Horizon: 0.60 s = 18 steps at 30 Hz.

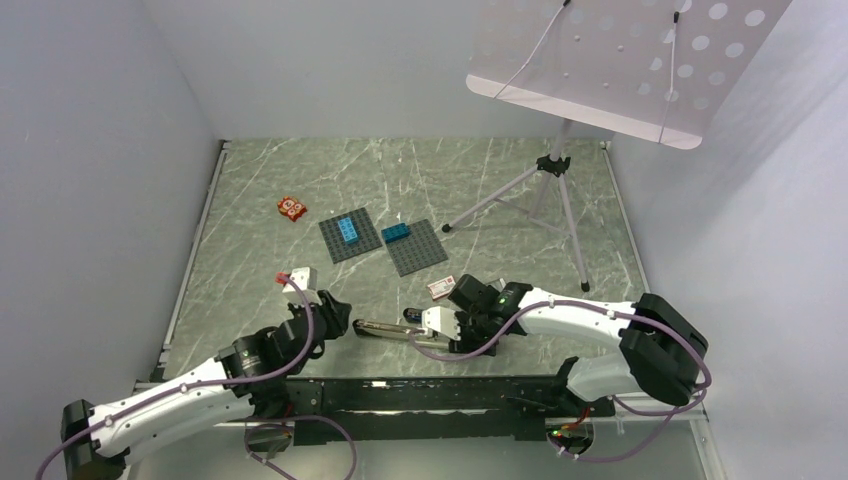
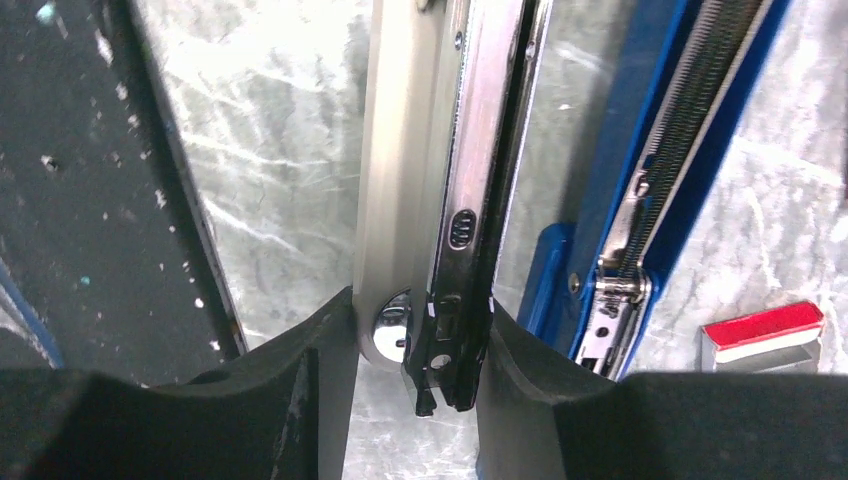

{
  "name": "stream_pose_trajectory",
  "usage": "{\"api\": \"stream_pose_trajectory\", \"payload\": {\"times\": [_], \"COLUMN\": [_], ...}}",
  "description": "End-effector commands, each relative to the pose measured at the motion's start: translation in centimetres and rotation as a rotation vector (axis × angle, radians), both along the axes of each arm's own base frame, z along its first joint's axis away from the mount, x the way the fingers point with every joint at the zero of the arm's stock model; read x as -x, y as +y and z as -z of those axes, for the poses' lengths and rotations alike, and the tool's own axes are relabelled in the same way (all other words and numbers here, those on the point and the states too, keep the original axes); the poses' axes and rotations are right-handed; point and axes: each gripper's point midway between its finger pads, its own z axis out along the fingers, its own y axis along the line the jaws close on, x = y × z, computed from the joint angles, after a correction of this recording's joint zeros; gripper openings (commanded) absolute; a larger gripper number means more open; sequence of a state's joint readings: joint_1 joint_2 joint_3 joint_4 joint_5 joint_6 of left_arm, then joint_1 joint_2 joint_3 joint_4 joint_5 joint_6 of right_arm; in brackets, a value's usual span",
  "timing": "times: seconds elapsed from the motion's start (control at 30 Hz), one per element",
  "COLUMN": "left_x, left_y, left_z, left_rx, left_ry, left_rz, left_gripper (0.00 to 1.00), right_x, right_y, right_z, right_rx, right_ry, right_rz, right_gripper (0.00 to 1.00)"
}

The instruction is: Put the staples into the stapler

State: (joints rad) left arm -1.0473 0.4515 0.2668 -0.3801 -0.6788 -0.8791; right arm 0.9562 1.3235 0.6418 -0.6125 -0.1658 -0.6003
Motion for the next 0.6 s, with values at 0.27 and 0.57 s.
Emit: {"api": "stream_pose_trajectory", "payload": {"times": [0.27, 0.57], "left_x": [0.0, 0.0], "left_y": [0.3, -1.8], "left_z": [-2.5, -3.1], "left_rx": [0.003, 0.0], "left_ry": [-0.034, -0.044], "left_rz": [0.012, 0.11], "left_gripper": [0.4, 0.44], "right_x": [1.8, 2.5], "right_y": [1.6, 2.2], "right_z": [0.0, -0.1], "right_rx": [-0.075, -0.087], "right_ry": [0.115, 0.166], "right_rz": [0.018, -0.004], "right_gripper": [0.41, 0.53]}}
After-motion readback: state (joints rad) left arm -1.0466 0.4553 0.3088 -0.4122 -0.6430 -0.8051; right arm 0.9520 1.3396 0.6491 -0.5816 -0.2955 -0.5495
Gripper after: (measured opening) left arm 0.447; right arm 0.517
